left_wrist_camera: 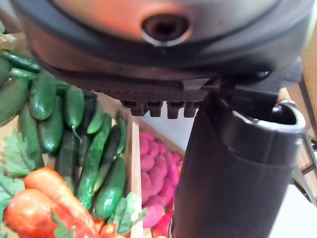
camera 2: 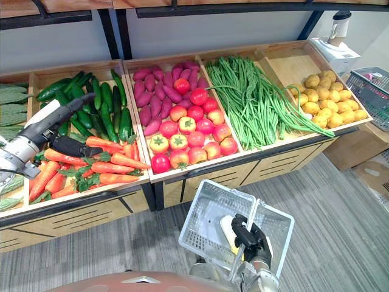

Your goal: Pick vegetable in the basket

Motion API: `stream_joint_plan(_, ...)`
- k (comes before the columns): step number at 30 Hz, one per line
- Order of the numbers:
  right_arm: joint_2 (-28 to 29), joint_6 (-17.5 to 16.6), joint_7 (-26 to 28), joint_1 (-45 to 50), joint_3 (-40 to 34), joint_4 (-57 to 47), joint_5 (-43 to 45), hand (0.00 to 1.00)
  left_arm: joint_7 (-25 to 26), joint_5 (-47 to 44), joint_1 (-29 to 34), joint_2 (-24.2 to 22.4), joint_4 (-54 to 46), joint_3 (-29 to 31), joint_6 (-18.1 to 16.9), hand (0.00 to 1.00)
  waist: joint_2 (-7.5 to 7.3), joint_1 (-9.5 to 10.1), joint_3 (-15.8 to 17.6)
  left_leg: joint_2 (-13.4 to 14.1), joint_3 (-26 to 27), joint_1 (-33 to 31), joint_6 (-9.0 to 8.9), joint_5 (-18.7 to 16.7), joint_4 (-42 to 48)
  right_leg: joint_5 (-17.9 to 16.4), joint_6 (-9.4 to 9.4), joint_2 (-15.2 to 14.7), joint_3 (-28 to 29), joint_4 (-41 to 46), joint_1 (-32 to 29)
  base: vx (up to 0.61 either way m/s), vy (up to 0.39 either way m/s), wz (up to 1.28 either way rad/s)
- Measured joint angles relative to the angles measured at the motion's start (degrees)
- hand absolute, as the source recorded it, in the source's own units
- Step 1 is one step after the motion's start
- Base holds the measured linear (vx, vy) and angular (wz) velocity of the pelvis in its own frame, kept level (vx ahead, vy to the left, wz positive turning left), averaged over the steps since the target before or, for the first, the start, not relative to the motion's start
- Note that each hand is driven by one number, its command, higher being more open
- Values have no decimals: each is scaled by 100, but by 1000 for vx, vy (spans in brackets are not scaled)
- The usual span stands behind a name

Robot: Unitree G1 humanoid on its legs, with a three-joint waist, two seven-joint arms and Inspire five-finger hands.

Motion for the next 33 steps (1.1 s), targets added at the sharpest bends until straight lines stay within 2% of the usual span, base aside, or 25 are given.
stream_joint_plan(9, 0, 1, 82, 62, 1, 0, -183, 0, -117, 228, 533, -70, -113, 1, 31, 100, -31, 10, -29, -9, 90, -8, 0, 0, -13, 108, 30, 9, 88, -126, -13, -15, 10, -4)
stream_joint_plan(26, -8, 1, 267, 117, 17, 1, -201, 0, -352, 471, 985, -436, -183, 1, 125, 100, -39, -1, -34, -13, 185, -93, 1, 1, -49, 218, 20, 32, 180, -264, -123, -3, 4, -2)
stream_joint_plan(33, -11, 1, 276, 110, 21, 1, -212, 0, -308, 1451, 1006, -584, -185, 1, 143, 100, -37, -8, -30, -14, 275, -96, 1, 1, -79, 276, 27, 46, 268, -327, -167, -12, 7, -6)
